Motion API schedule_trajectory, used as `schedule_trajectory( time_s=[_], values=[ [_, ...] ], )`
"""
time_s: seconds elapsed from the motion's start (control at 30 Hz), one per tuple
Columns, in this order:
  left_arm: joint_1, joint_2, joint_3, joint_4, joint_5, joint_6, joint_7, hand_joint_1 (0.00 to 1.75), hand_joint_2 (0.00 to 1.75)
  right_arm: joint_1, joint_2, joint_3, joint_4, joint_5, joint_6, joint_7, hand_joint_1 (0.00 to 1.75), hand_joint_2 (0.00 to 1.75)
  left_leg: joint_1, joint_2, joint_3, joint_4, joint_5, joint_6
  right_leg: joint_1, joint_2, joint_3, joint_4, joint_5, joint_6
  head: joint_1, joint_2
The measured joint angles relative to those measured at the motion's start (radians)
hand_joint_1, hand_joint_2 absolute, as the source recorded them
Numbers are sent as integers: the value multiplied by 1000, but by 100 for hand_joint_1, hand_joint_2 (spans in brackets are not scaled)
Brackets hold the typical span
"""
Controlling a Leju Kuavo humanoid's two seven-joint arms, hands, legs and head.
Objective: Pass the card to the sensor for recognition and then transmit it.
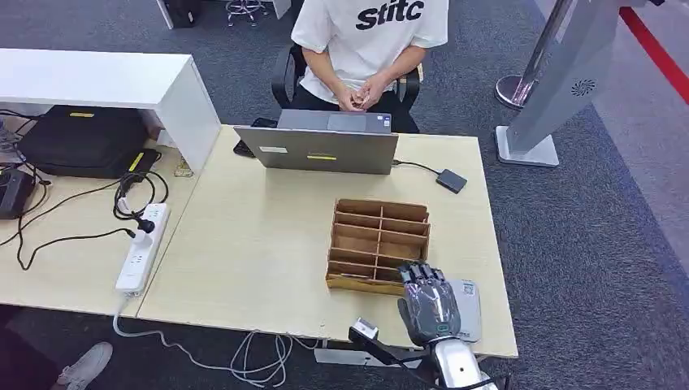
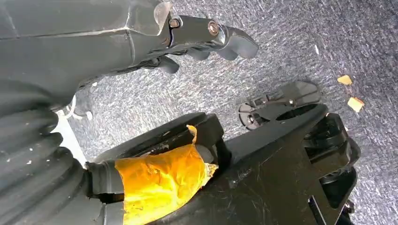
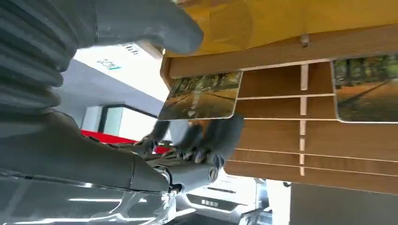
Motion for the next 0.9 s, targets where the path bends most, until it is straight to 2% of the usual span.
schedule_trajectory(
  time_s=[0.07,0.13,0.23,0.27,0.37,0.47,0.73,0.9],
  values=[
    [0,0,0,0,0,2,-5,0,175,0,0,0,0,0,0,-3,145,175,0,0,0,0,0,0,0,0,0,0,0,0,0,0],
    [0,0,0,0,2,7,-14,0,175,0,0,2,-2,0,1,3,147,175,0,0,0,0,0,0,0,0,0,0,0,0,0,0],
    [0,0,0,0,6,3,-20,0,175,-6,-1,13,-11,0,0,21,157,175,0,0,0,0,0,0,0,0,0,0,0,0,0,0],
    [0,0,0,0,7,-1,-22,0,175,-8,-1,19,-12,0,2,28,168,175,0,0,0,0,0,0,0,0,0,0,0,0,0,0],
    [1,0,0,0,10,-8,-23,0,175,-10,-2,26,-13,0,6,35,173,175,0,0,0,0,0,0,0,0,0,0,0,0,0,0],
    [1,0,0,0,10,-10,-23,0,175,-13,-2,30,-17,0,3,39,168,175,0,0,0,0,0,0,0,0,0,0,0,0,0,0],
    [1,0,0,0,9,-12,-23,0,175,-21,-8,52,-62,0,-11,52,175,175,0,0,0,0,0,0,0,0,0,0,0,0,0,0],
    [1,0,0,0,6,-12,-22,0,175,-21,-24,66,-138,0,-29,71,175,175,0,0,0,0,0,0,0,0,0,0,0,0,0,0]
  ],
)
